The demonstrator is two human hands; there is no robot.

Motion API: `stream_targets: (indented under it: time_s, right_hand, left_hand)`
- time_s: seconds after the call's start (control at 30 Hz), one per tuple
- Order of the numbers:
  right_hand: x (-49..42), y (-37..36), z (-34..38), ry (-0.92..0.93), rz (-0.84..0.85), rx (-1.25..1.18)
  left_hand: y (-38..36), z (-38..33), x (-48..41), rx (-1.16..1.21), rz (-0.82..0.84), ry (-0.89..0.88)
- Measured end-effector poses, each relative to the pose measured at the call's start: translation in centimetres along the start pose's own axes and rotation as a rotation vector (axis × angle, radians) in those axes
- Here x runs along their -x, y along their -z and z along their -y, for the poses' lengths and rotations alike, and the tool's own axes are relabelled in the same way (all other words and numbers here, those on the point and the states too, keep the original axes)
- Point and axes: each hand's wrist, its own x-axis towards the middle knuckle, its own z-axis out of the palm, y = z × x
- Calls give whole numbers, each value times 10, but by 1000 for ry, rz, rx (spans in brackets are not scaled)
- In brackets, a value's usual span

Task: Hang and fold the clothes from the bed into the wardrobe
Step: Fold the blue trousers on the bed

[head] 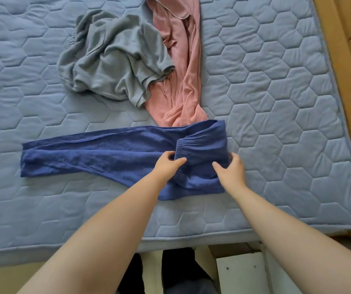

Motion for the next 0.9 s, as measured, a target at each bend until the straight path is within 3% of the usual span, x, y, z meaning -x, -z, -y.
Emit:
stream_targets:
  time_s: [0.1, 0.2, 0.23, 0.33, 0.37, 0.43, 0.57, 0.77, 0.9]
  right_hand:
    - [-20, -1, -2, -203, 122, -119]
    - [-26, 1, -1, -198, 125, -67]
    - [-24, 2, 1, -186, 106, -87]
    - [-10, 4, 10, -121, 28, -93]
    - [-5, 4, 14, -93, 2, -61]
    - [8, 1, 25, -43, -52, 8]
    - [33, -15, 47, 65, -158, 51]
    - [66, -58, 80, 169, -269, 53]
    - [49, -54, 65, 22, -409, 150]
  left_hand:
    - [-5, 4, -6, -16, -27, 93]
    - [-12, 5, -5, 176, 48, 262]
    - [-11, 7, -5, 70, 42, 242]
    - [-3, 16, 0, -591, -146, 32]
    - [0, 17, 4, -650, -176, 5]
    - [5, 22, 6, -537, -94, -1]
    - [27, 27, 13, 12, 27, 58]
    - [90, 53, 27, 171, -62, 55]
    - [148, 83, 35, 103, -249, 42]
